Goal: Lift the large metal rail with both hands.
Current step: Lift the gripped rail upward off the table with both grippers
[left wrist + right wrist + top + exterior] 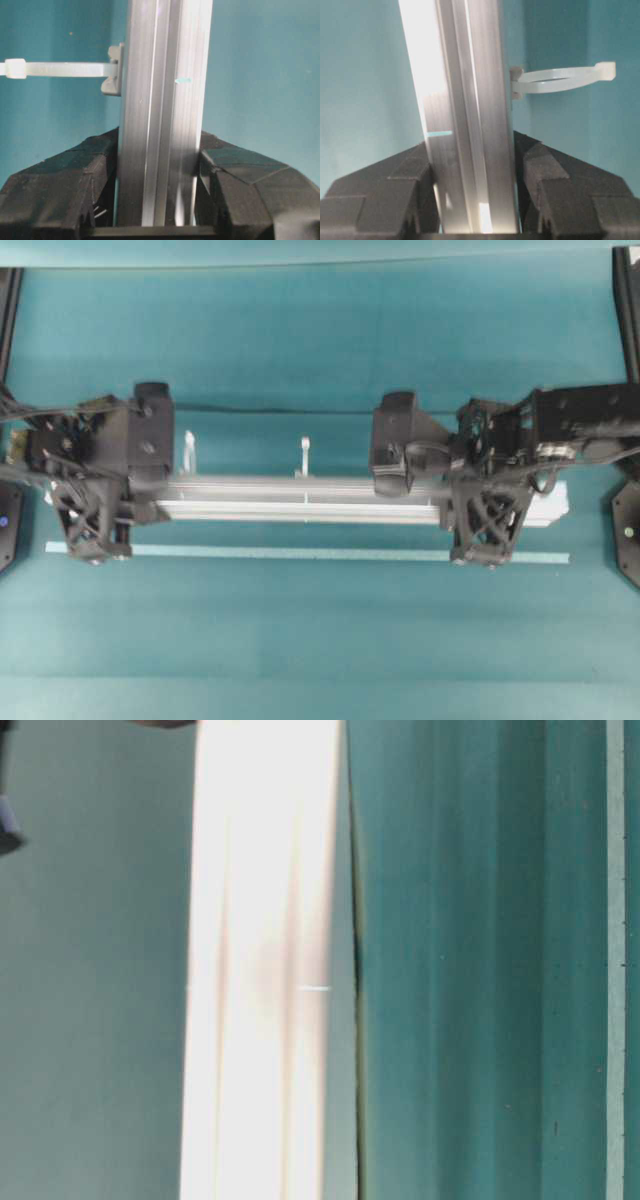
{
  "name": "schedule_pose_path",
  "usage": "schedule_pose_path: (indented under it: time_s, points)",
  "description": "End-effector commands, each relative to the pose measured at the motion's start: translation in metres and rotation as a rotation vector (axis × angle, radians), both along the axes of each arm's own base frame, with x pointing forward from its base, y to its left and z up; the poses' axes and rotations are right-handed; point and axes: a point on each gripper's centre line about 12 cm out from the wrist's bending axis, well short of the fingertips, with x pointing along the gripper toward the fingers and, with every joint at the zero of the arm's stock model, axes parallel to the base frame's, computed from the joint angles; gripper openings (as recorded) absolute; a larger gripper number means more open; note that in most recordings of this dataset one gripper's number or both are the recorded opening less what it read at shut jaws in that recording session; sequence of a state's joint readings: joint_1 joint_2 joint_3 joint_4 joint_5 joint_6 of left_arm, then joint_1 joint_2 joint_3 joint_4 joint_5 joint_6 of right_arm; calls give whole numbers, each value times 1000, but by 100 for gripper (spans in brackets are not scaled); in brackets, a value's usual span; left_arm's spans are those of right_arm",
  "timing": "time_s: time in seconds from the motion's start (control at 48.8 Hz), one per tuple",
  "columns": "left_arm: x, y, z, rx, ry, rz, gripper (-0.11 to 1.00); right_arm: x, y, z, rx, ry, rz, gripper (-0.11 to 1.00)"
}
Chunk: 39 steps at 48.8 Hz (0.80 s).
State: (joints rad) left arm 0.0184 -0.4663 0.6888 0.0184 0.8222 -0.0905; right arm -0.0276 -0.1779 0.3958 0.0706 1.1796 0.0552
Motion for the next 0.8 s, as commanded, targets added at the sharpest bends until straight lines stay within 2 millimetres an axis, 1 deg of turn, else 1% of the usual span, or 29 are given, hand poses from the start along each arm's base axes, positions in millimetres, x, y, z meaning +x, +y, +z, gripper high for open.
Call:
schedule_pose_path:
  time_s: [0.0, 0.123, 0.164, 0.266, 0.471, 0.635, 0.779]
  points:
    - [1, 3, 31, 4, -64, 12, 37, 3, 2, 26, 13, -26, -1, 39]
    - [0, 7, 52, 6, -81, 27, 37, 4, 2, 48, 25, -17, 0, 39]
    - [-1, 9, 63, 6, -92, 33, 37, 4, 1, 55, 28, -13, -6, 39]
    - [-2, 9, 85, 9, -115, 33, 37, 4, 0, 72, 32, -7, -26, 39]
    - [-3, 8, 121, 12, -159, 29, 37, 2, 0, 106, 38, -3, -54, 39]
    - [-6, 8, 143, 12, -175, 30, 37, -1, 0, 138, 46, 4, -118, 39]
    - [-7, 8, 162, 14, -199, 28, 37, 3, -1, 161, 52, -45, -140, 39]
